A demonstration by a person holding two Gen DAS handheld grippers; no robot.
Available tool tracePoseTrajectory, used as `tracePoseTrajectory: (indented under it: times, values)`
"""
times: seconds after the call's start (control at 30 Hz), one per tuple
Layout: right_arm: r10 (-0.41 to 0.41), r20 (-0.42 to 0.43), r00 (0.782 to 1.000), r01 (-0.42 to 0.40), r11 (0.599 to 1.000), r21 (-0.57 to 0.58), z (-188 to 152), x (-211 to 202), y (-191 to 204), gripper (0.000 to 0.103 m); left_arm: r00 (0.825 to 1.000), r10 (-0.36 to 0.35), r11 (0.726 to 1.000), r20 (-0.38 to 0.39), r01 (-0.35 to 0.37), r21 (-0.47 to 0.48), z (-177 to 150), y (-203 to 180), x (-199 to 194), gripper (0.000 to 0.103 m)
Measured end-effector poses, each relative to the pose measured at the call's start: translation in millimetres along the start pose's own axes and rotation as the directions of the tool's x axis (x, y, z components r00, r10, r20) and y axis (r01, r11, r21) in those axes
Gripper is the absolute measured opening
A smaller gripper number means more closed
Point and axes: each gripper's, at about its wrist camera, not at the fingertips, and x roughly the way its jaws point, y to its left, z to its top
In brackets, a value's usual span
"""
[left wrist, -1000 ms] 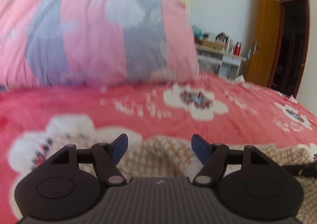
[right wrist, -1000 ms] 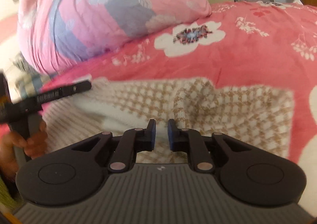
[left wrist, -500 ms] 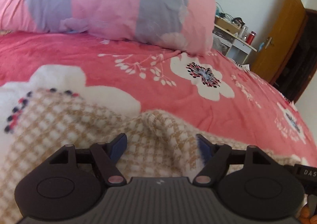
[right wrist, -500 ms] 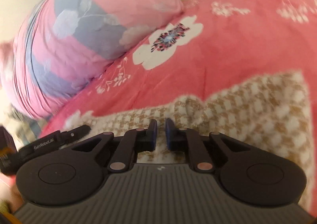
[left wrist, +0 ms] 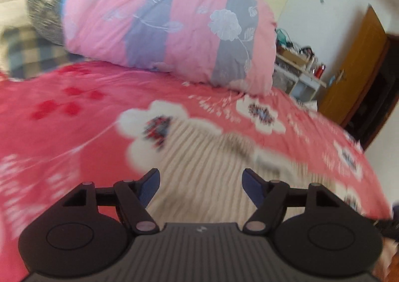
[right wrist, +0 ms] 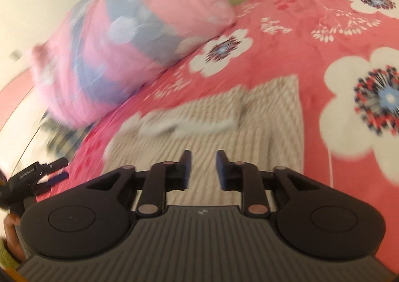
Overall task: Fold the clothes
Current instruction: 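Grasp the cardigan's hem with the left gripper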
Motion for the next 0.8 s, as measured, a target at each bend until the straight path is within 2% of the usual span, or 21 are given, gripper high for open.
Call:
tracePoseTrajectory:
  times: [0.07, 0.17, 0.23, 0.3, 0.4, 0.47, 0.53, 0.63, 0.73, 0.8]
  values:
    - [0.018, 0.000, 1.000, -0.018, 0.999, -0.051, -32, -39, 12, 0.050, 1.000, 0.027, 1.000, -0.016, -0.027, 0.009, -31, 15, -36, 0.076]
    - [0.019, 0.007, 1.000, -0.019, 0.995, -0.097, -84, -94, 24, 0.060, 0.997, 0.055, 0.998, -0.054, -0.056, -0.012, -79, 40, -79, 0.076]
    - [0.002, 0.019, 1.000, 0.000, 0.994, -0.112, -118, -123, 25, 0.072, 0.996, 0.054, 0.997, -0.075, -0.058, -0.056, -107, 59, -94, 0.076]
    - [-0.038, 0.011, 0.999, 0.039, 0.997, -0.070, -144, -141, 19, 0.087, 0.995, 0.032, 0.995, -0.099, -0.041, -0.086, -130, 72, -102, 0.076]
    - [-0.099, -0.007, 0.995, 0.099, 0.995, -0.002, -183, -166, 10, 0.089, 0.991, -0.015, 0.992, -0.133, -0.002, -0.124, -156, 83, -105, 0.076]
    - [-0.094, -0.029, 0.995, 0.096, 0.991, 0.088, -196, -176, -2, 0.090, 0.986, -0.057, 0.987, -0.156, 0.032, -0.159, -172, 90, -104, 0.076]
    - [-0.047, -0.035, 0.998, 0.053, 0.984, 0.167, -205, -183, -12, 0.093, 0.980, -0.099, 0.978, -0.173, 0.064, -0.201, -183, 93, -101, 0.074]
    - [0.052, -0.024, 0.998, -0.043, 0.959, 0.279, -213, -186, -26, 0.093, 0.979, -0.119, 0.974, -0.164, 0.082, -0.213, -190, 91, -100, 0.074]
    - [0.158, 0.003, 0.987, -0.148, 0.915, 0.375, -221, -184, -36, 0.093, 0.976, -0.148, 0.966, -0.158, 0.108, -0.236, -191, 92, -102, 0.064]
    - [0.157, 0.010, 0.988, -0.148, 0.905, 0.399, -218, -178, -39, 0.091, 0.977, -0.140, 0.964, -0.161, 0.097, -0.248, -192, 92, -102, 0.050]
